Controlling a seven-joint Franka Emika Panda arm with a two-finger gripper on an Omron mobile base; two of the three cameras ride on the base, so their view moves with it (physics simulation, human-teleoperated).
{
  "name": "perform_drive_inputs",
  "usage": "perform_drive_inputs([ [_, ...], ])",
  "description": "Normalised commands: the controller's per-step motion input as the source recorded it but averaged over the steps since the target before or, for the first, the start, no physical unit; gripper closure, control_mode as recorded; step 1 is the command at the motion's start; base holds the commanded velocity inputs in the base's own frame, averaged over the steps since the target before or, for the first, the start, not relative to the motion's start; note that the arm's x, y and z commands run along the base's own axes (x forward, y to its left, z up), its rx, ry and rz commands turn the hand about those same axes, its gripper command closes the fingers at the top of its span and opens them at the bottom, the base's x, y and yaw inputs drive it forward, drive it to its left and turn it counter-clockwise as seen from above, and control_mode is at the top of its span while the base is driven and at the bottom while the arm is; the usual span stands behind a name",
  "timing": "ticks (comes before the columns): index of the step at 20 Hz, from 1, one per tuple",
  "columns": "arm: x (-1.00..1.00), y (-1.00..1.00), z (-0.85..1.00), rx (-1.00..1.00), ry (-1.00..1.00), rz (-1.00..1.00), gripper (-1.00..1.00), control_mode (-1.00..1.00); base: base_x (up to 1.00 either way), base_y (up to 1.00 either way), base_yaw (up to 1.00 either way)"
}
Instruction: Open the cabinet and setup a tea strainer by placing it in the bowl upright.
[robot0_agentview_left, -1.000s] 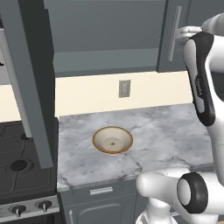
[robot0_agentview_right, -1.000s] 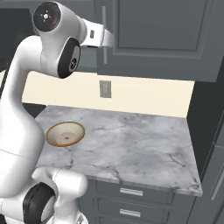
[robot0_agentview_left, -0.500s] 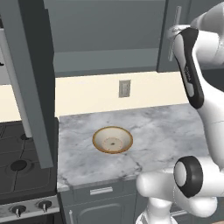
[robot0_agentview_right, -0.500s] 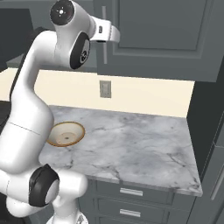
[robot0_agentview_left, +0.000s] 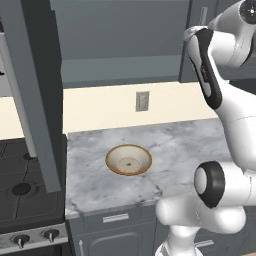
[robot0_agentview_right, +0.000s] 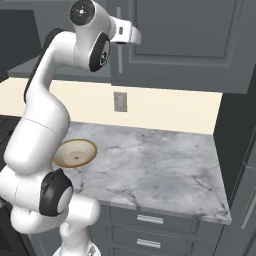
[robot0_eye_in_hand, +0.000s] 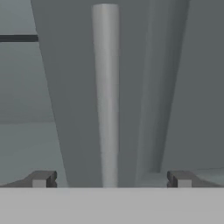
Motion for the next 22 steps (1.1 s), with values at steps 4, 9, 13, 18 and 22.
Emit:
perform_drive_inputs([
  [4,0.42,-0.25,-0.01,0.00,0.02,0.00,-1.00,-1.00,0.00,0.00,0.00],
  [9,0.43,-0.09,-0.03,0.00,0.00,0.01,-1.00,-1.00,0.00,0.00,0.00],
  [13,0.26,0.00,-0.02,0.00,0.00,0.02,-1.00,-1.00,0.00,0.00,0.00],
  [18,0.26,0.00,-0.06,0.00,0.00,0.01,1.00,-1.00,0.00,0.00,0.00],
  [22,0.26,0.00,-0.10,0.00,-0.02,0.00,1.00,-1.00,0.00,0.00,0.00],
])
